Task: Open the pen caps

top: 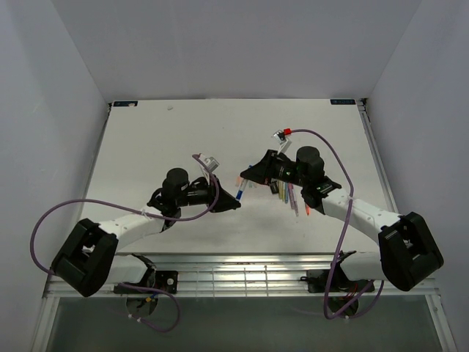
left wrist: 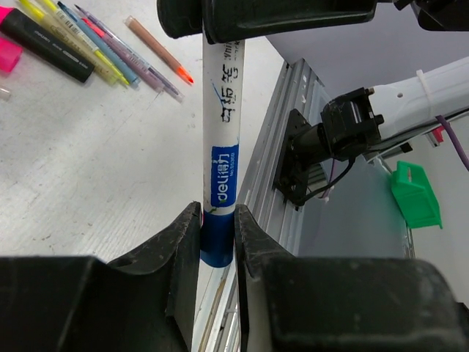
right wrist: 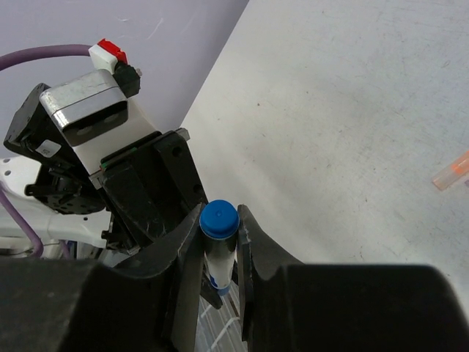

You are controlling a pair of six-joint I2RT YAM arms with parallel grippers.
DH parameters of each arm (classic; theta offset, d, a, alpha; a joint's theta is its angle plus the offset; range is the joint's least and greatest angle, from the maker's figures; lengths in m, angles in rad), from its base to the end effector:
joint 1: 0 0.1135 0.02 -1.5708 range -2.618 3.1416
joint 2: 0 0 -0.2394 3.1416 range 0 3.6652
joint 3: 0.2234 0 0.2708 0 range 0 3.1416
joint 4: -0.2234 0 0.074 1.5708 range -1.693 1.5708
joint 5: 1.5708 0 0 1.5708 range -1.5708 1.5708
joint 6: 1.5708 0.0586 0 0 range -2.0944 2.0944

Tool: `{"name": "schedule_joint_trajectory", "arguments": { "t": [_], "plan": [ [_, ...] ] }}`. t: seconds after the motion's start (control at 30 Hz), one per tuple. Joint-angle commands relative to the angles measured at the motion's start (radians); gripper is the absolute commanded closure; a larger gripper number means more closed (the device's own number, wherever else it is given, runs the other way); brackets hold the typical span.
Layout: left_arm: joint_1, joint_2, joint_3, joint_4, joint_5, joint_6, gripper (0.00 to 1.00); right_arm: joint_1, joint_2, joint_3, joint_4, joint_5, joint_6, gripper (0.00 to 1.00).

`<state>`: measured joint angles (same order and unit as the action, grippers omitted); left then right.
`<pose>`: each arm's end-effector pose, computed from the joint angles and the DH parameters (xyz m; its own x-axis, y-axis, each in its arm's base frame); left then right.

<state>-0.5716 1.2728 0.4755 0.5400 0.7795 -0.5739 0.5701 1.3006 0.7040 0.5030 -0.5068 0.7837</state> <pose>0.2208 -0.1910 0.1659 -0.6990 -0.0095 -0.7150 0.6871 0.2683 -0.6753 0.2649 0.2036 0.2338 -0.6760 0.2997 -0.6732 -0.5668 0.3722 0.7350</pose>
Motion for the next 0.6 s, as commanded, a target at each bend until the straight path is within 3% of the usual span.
{"name": "schedule_joint_trajectory", "arguments": {
  "t": [0.0, 0.23, 0.47, 0.57],
  "plan": [
    [-0.004, 0.017, 0.038, 0.017, 0.128, 0.012, 1.0, -0.057, -0.006, 0.035, 0.055, 0.002, -0.093, 0.92],
    [-0.004, -0.01, 0.008, 0.097, 0.311, 0.039, 1.0, -0.24, 0.019, 0.019, 0.337, -0.258, -0.071, 0.92],
    [-0.004, -0.033, -0.044, 0.288, 0.375, -0.062, 1.0, -0.337, 0.098, 0.02, 0.645, -0.334, 0.138, 0.92],
    [-0.004, -0.032, -0.048, 0.31, 0.379, -0.075, 1.0, -0.338, 0.12, 0.037, 0.664, -0.343, 0.183, 0.92]
  ]
}}
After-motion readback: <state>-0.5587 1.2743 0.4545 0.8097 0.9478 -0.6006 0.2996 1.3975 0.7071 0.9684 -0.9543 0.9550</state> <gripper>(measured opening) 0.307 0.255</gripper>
